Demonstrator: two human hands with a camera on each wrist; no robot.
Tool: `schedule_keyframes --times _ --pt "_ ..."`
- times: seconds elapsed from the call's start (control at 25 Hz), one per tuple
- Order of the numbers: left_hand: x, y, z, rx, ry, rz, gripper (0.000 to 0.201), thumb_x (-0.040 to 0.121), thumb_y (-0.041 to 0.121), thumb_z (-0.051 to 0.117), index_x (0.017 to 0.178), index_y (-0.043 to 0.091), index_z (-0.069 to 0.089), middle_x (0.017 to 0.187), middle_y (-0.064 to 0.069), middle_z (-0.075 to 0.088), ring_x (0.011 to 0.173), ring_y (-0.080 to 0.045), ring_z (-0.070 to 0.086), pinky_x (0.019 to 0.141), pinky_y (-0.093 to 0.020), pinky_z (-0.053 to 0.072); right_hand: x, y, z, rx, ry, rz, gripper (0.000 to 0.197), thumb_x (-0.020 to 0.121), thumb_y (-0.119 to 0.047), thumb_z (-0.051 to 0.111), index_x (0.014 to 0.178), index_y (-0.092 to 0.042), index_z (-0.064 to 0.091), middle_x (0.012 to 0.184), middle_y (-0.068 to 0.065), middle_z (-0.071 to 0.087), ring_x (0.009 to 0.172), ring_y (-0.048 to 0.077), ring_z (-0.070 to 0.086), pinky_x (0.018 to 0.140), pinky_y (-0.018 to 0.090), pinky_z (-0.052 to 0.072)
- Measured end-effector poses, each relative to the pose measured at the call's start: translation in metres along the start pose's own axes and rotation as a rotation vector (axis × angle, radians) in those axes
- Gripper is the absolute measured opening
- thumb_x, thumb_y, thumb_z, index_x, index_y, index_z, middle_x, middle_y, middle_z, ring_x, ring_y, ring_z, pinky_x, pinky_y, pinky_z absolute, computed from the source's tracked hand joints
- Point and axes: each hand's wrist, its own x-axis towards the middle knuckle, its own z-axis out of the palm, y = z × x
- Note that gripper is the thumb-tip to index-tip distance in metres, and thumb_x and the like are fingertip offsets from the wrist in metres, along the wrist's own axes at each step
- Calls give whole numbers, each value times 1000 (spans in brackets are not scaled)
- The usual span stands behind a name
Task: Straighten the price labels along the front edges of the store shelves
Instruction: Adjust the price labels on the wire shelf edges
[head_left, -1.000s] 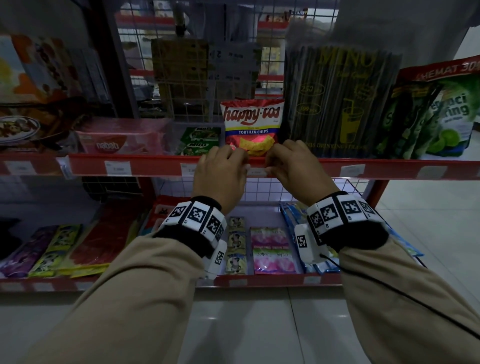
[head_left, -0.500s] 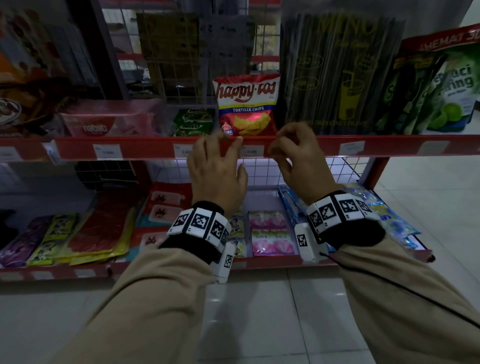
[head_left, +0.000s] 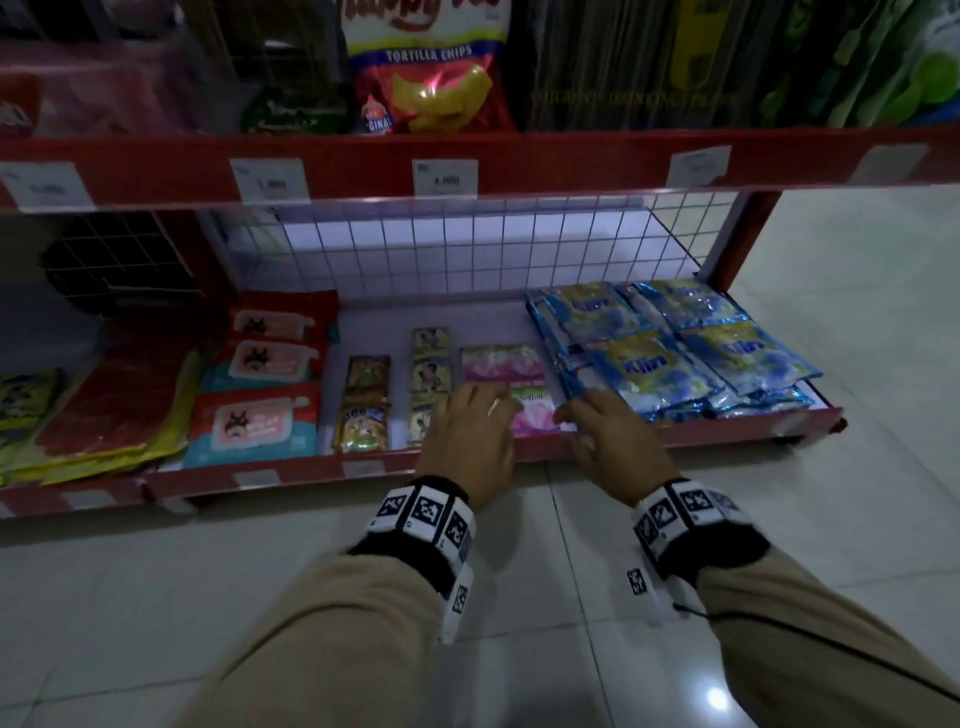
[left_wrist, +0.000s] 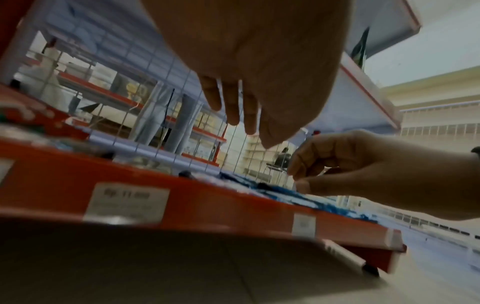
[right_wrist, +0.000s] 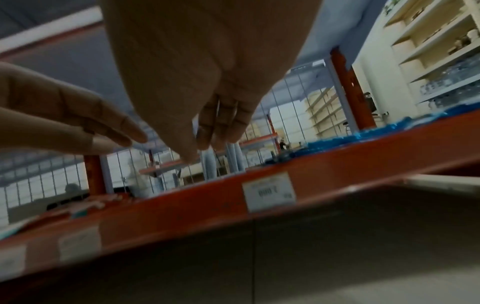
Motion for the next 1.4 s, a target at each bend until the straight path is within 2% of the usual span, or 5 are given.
schedule_keyframes --times 0.2,0.48,0.64,0.84,1.4 --pt "-21 2 57 27 -223 42 53 90 23 45 142 18 35 145 0 33 129 -23 29 102 -36 28 -34 17 40 -126 -152 -25 39 77 -9 65 115 -5 62 117 16 58 108 37 52 89 44 46" --pt "-21 5 70 48 -140 23 58 84 24 52 139 15 39 140 -4 38 126 -26 34 99 -38 33 -44 23 59 -270 72 -72 50 75 -16 67 123 -7 59 115 14 59 97 32 53 76 40 47" --pt "-26 8 77 36 -119 19 61 79 24 55 138 15 40 136 -5 41 124 -27 36 99 -38 34 -39 21 64 -268 144 -6 37 73 -15 68 109 -7 62 110 15 58 89 35 55 70 40 44" --pt "-20 17 83 25 -125 39 65 80 26 56 141 15 37 132 -8 43 119 -29 39 95 -39 35 -28 22 62 -178 99 122 30 74 -21 68 100 -8 60 104 14 54 91 34 49 74 41 40" --pt "-19 26 97 59 97 23 53 69 18 64 122 16 58 123 -7 55 110 -27 42 89 -38 35 -32 47 63 -128 249 32 23 78 -5 65 101 -2 62 96 15 58 86 34 52 74 41 46"
